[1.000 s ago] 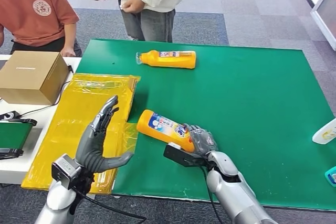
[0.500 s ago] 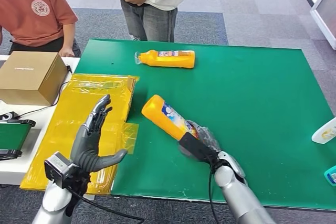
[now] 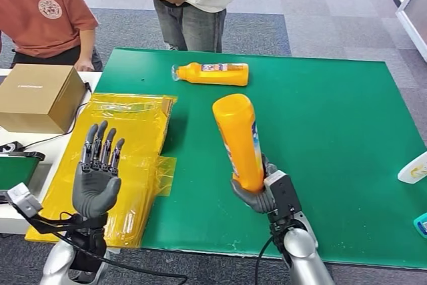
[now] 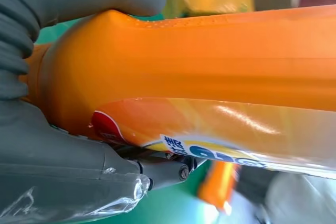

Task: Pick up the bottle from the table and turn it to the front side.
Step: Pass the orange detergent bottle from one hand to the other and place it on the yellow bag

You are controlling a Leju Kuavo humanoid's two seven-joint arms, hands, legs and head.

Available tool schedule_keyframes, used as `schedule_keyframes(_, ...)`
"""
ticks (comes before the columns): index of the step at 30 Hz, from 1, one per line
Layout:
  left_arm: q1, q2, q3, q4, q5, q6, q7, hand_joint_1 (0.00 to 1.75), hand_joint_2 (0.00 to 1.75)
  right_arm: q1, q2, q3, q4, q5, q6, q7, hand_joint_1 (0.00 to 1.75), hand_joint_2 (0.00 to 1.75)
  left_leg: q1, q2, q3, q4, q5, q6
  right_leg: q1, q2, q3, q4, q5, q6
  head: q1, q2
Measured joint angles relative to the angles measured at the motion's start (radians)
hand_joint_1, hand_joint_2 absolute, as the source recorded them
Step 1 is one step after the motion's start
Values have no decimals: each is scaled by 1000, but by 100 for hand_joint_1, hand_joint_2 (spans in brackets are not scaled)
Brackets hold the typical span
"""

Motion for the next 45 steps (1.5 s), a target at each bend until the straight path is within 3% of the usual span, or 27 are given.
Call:
schedule_keyframes(9, 12, -18, 6, 27, 143, -49, 113, 0, 175, 24, 1, 100, -146, 116, -156, -67, 175, 175, 0, 0, 0, 0, 0, 0, 0, 0, -1, 0, -1, -1, 0, 0)
schedule_keyframes(22, -74, 22, -171, 159, 159, -142, 201, 0, 175, -28, 1, 254, -133, 423, -393, -101, 175, 175, 0, 0, -1, 0, 0, 0, 0, 0, -1, 0, -1, -1, 0, 0)
schedule_keyframes(32, -151, 67, -247, 212, 23, -96, 181, 0, 175, -77, 0, 326, -27, 505, -445, -66, 175, 175, 0, 0, -1, 0, 0, 0, 0, 0, -2, 0, -1, -1, 0, 0)
schedule_keyframes(45, -180, 66, -285, 193, -98, 23, 152, 0, 175, -104, 1, 377, 161, 500, -452, -41, 175, 175, 0, 0, -1, 0, 0, 0, 0, 0, -2, 0, -1, -1, 0, 0)
